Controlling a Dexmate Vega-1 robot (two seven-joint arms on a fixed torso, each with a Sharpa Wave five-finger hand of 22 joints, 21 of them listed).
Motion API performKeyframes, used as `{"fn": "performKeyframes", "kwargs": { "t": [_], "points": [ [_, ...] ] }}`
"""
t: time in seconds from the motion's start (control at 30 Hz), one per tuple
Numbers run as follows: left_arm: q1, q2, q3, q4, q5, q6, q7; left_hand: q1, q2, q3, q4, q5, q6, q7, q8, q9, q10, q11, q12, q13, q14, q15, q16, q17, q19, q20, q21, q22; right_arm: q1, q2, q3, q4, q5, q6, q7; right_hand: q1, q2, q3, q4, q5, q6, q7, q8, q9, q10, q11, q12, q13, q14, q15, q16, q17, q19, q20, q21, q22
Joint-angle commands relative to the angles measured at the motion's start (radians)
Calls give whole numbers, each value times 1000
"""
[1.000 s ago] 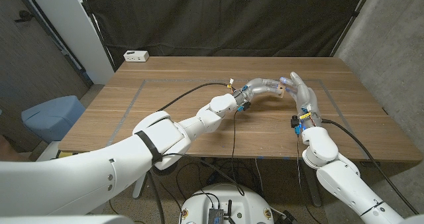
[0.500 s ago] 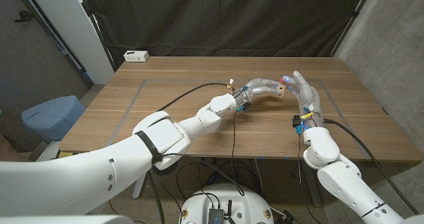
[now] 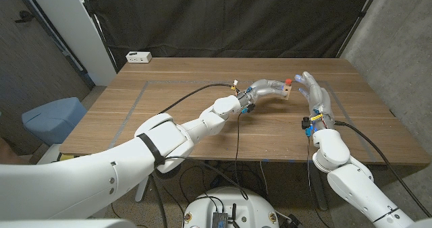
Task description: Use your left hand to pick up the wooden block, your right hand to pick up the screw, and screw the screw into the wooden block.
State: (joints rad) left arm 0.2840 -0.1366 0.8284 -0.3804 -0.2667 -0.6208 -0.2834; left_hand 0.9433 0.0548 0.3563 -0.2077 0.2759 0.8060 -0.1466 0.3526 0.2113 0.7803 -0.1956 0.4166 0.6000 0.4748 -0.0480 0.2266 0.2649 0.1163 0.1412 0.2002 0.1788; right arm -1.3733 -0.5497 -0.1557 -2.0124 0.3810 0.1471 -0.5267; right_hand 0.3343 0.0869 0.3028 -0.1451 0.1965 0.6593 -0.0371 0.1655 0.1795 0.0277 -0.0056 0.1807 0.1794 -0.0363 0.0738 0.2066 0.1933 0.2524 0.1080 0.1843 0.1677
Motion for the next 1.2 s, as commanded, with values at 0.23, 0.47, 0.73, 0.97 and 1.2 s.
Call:
{"fn": "performKeyframes", "kwargs": {
  "t": [0.23, 0.47, 0.73, 0.97, 1.2],
  "points": [
    [-1, 5, 4, -4, 8, -11, -13, -48, 63, 52, 51, 7, 77, 12, 27, 5, 8, -4, 19, 2, 11, -67, -1, 1, 0, -5, 5, 4, 0, -38, 19, -36, 5, -96, 3, -12, -10, -7, 4, 2, -55, -4, -2, 1, -31, 2, -4, 3, -24, 15, -11, 6, -23, 4, -4, 2],
    [-5, 3, 4, -1, 9, -3, -11, -49, 62, 51, 52, 6, 77, 10, 27, 5, 8, -4, 19, 2, 10, -68, -2, 1, 0, -5, 5, 4, 2, -54, 25, -41, 21, -116, 21, -28, -10, -12, 13, 0, -79, 2, 1, 0, -49, 9, -4, 3, -41, 23, -13, 9, -40, 9, -6, 3],
    [-7, 2, 5, 1, 8, 8, -9, -50, 64, 52, 54, 6, 76, 11, 27, 5, 8, -3, 18, 2, 11, -67, -2, 1, -1, -4, 5, 4, 10, -64, 22, -35, 42, -125, 42, -49, -8, -19, 23, -2, -86, 6, 7, 0, -73, 10, -7, 3, -61, 26, -15, 13, -59, 17, -8, 3],
    [-8, 1, 7, 2, 8, 12, -5, -51, 63, 52, 54, 6, 78, 13, 27, 5, 9, -3, 19, 2, 11, -65, -2, 1, -1, -5, 5, 4, 24, -65, 8, -20, 51, -124, 51, -66, -7, -24, 31, -5, -81, 9, 12, -1, -84, 8, -5, 2, -71, 28, -13, 15, -73, 23, -8, 3],
    [-9, 2, 8, 2, 7, 12, -8, -51, 63, 52, 54, 6, 78, 12, 27, 5, 8, -3, 19, 2, 10, -66, -2, 1, -1, -4, 5, 4, 26, -65, 1, -18, 56, -126, 47, -75, -6, -26, 35, -5, -63, 16, 20, -1, -80, 8, 0, 2, -72, 28, -11, 16, -75, 24, -5, 3]
  ]
}}
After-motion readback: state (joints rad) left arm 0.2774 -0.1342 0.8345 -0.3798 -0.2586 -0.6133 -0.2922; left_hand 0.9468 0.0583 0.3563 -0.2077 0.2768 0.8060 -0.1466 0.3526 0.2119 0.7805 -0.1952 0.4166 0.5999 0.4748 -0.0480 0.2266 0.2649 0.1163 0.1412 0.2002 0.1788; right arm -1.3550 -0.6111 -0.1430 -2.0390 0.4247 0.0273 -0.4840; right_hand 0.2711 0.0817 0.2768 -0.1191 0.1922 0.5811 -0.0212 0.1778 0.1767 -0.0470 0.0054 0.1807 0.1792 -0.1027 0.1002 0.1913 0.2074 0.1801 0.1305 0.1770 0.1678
